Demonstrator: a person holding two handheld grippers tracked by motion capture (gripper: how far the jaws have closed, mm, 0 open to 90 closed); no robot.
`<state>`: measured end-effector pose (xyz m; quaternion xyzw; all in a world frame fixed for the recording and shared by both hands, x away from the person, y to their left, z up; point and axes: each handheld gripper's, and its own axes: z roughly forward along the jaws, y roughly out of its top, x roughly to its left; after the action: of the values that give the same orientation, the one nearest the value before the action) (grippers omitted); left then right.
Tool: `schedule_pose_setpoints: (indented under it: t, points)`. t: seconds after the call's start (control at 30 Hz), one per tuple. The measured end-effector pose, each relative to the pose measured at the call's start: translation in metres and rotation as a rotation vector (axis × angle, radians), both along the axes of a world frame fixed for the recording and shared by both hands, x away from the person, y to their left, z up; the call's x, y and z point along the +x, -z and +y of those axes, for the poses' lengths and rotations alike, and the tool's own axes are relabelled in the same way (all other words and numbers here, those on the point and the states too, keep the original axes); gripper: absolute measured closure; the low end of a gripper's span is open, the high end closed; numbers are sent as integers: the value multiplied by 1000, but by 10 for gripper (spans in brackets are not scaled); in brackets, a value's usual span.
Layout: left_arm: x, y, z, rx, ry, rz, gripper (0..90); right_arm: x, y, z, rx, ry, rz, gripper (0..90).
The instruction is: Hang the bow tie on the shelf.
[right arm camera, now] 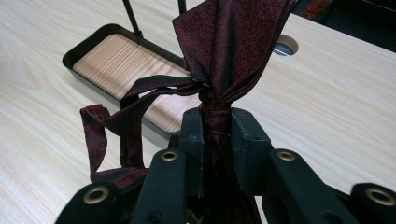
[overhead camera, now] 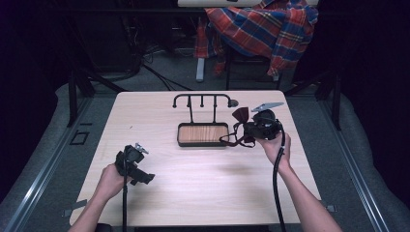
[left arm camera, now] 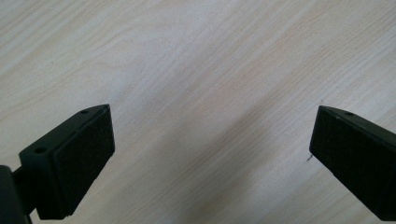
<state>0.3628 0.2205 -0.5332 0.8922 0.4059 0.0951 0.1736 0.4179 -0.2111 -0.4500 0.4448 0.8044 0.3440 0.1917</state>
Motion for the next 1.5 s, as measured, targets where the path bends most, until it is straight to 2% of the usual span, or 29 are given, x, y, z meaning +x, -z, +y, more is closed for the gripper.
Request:
schedule_pose_setpoints:
  t: [0.43, 0.83, 1.1, 1.27, 1.5]
  points:
    - [0, 0, 0, -5, 0, -3, 0, 10, -5, 1, 42, 24, -14, 753]
    - [1, 0, 0, -8, 6, 3, 0, 20, -18, -1, 79, 59, -41, 753]
    - [1, 0, -1, -7, 7, 4, 0, 26, -28, -1, 83, 67, -60, 753]
    - [1, 0, -1, -7, 8, 5, 0, 29, -34, -1, 108, 72, -78, 753]
    - [1, 1, -1, -5, 12, 6, 1, 33, -39, -1, 118, 84, -84, 753]
